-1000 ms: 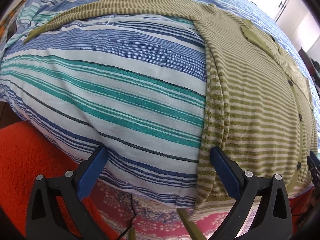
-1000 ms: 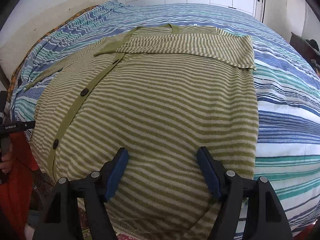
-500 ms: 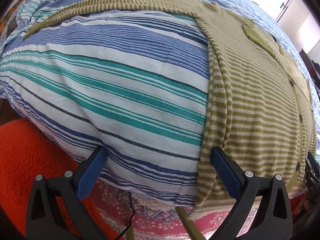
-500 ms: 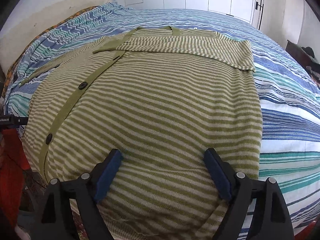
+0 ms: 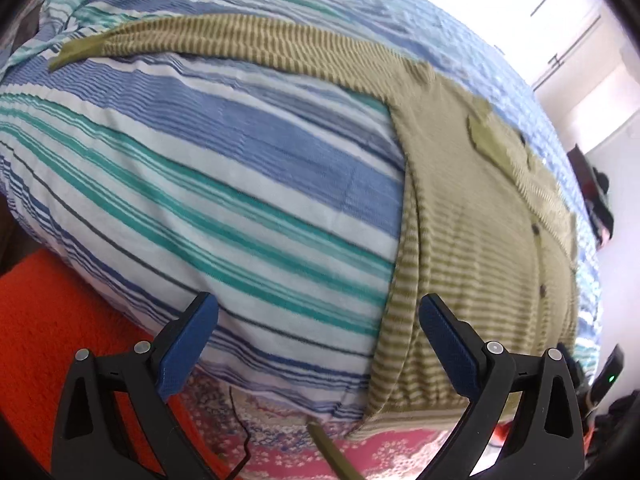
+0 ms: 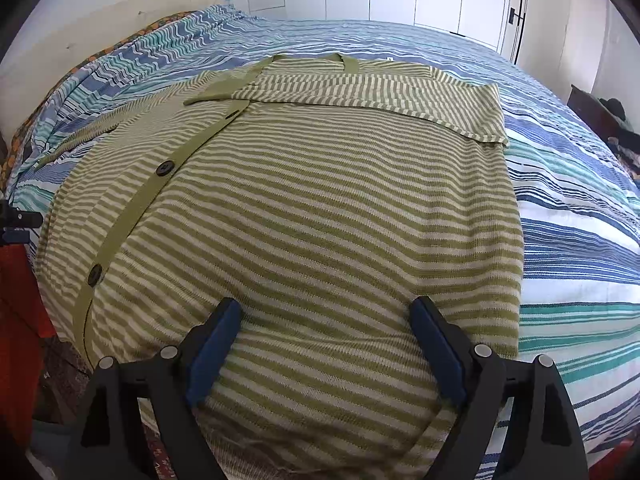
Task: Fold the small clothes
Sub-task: 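Grasp the cuff of the remaining sleeve with the left gripper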
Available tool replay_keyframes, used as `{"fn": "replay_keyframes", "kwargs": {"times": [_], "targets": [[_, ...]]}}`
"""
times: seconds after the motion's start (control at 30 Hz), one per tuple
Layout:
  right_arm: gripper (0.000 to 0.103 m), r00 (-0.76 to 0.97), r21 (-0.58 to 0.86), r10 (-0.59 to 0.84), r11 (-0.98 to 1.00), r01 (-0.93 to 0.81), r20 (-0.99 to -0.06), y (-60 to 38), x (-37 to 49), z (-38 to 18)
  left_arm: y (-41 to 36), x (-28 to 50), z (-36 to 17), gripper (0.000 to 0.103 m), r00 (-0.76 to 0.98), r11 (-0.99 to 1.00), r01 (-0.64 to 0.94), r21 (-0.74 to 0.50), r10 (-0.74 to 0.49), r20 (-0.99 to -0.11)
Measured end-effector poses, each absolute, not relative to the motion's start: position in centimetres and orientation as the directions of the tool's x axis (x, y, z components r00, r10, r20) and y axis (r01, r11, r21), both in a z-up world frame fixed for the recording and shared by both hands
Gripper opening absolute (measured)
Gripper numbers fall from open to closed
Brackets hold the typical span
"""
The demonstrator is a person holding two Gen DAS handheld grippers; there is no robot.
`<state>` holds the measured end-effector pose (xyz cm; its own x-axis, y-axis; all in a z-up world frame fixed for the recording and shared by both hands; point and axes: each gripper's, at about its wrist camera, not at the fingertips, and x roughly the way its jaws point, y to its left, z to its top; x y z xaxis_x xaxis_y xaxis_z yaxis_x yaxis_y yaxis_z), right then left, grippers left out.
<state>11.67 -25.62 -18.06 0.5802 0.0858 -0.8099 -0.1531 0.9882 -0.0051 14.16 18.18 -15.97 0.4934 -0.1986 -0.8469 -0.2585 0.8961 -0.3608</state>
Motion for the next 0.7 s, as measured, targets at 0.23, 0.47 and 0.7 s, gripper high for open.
{"fn": "replay_keyframes", "kwargs": {"times": [0.23,0.47,0.7], "targets": [[0.089,0.568,-0.007,0.081,0.988,-0.151,-0.819,-25.6,12.1,-18.1,35.5,19.7,-16.7,0.100,0.646,0.635,-0.519,-0.572,-0.147,-0.749],[0.090,0.558,-0.018,0.062,0.990,-0.137,-0.828,-25.3,12.4,-18.2,43.9,23.6,-19.9,0.098,0.662,0.499,-0.634,-0.591,-0.044,-0.748],[0.093,0.555,-0.024,0.045,0.993,-0.116,-0.830,-25.1,12.6,-18.3,46.0,25.7,-20.6,0.037,0.587,0.502,-0.732,-0.461,0.121,-0.800]]}}
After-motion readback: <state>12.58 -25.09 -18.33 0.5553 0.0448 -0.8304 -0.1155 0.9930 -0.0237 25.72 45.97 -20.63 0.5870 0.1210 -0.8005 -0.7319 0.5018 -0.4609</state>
